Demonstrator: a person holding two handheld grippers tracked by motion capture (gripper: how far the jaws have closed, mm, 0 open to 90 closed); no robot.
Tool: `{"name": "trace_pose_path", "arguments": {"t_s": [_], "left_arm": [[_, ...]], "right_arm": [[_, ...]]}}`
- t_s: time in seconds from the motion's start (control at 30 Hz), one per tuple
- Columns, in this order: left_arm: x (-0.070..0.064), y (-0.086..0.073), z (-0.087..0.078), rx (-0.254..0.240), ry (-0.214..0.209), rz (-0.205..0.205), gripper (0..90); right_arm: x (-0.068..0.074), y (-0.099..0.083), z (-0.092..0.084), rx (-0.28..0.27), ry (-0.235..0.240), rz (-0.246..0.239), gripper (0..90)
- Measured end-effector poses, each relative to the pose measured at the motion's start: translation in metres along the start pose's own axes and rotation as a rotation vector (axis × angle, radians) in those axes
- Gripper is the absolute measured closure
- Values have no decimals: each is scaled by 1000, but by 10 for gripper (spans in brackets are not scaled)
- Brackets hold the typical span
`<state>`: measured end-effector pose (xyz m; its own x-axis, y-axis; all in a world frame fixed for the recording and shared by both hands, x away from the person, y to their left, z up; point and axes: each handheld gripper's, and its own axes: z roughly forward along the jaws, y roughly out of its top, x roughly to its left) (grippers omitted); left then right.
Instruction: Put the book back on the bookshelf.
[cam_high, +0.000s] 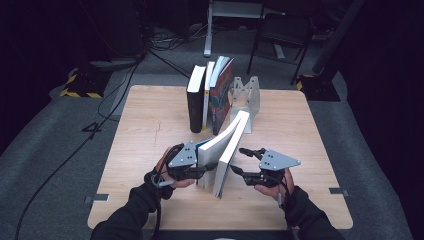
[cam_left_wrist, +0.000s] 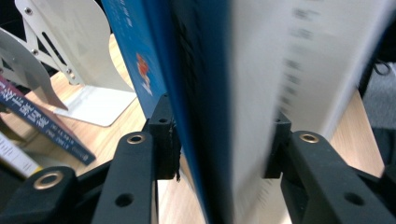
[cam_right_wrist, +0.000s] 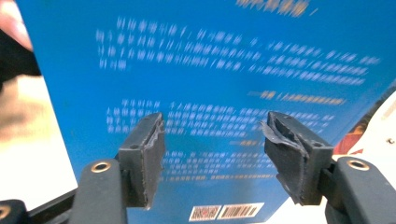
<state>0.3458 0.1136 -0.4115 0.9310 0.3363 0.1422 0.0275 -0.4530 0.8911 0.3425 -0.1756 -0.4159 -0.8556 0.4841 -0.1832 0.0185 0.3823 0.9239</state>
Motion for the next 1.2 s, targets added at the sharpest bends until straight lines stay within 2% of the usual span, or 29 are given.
{"name": "trace_pose_path", "arguments": {"t_s": [0.07, 0.23, 0.3, 0.4, 0.53, 0.67, 0.8, 0.93, 1.07, 1.13, 1.2], "left_arm": [[-6, -3, -2, 31, 11, 2, 551], [-17, -11, 0, 72, 12, -18, 459], [-21, -15, 0, 81, 22, -43, 433], [-25, -23, 0, 115, -2, -69, 343], [-37, -31, 5, 130, -24, -102, 296], [-47, -33, 16, 142, -13, -147, 258], [-55, -33, 28, 141, 63, -201, 256], [-58, -29, 39, 98, 149, -254, 267], [-59, -26, 45, 66, 221, -260, 314], [-56, -26, 43, 50, 226, -256, 393], [-57, -25, 39, 61, 242, -215, 437]], "right_arm": [[2, -2, 3, 12, 3, -2, 381], [4, -9, 9, 42, 3, -6, 374], [3, -11, 11, 49, 5, -1, 369], [2, -14, 13, 60, 3, 6, 365], [2, -18, 17, 72, 5, 5, 369], [4, -20, 21, 87, -5, -2, 374], [2, -22, 25, 103, -6, 6, 354], [0, -24, 27, 113, -14, 15, 341], [-1, -25, 28, 118, -27, 15, 324], [-2, -25, 28, 121, -35, 11, 327], [-3, -25, 26, 117, -41, 13, 347]]}}
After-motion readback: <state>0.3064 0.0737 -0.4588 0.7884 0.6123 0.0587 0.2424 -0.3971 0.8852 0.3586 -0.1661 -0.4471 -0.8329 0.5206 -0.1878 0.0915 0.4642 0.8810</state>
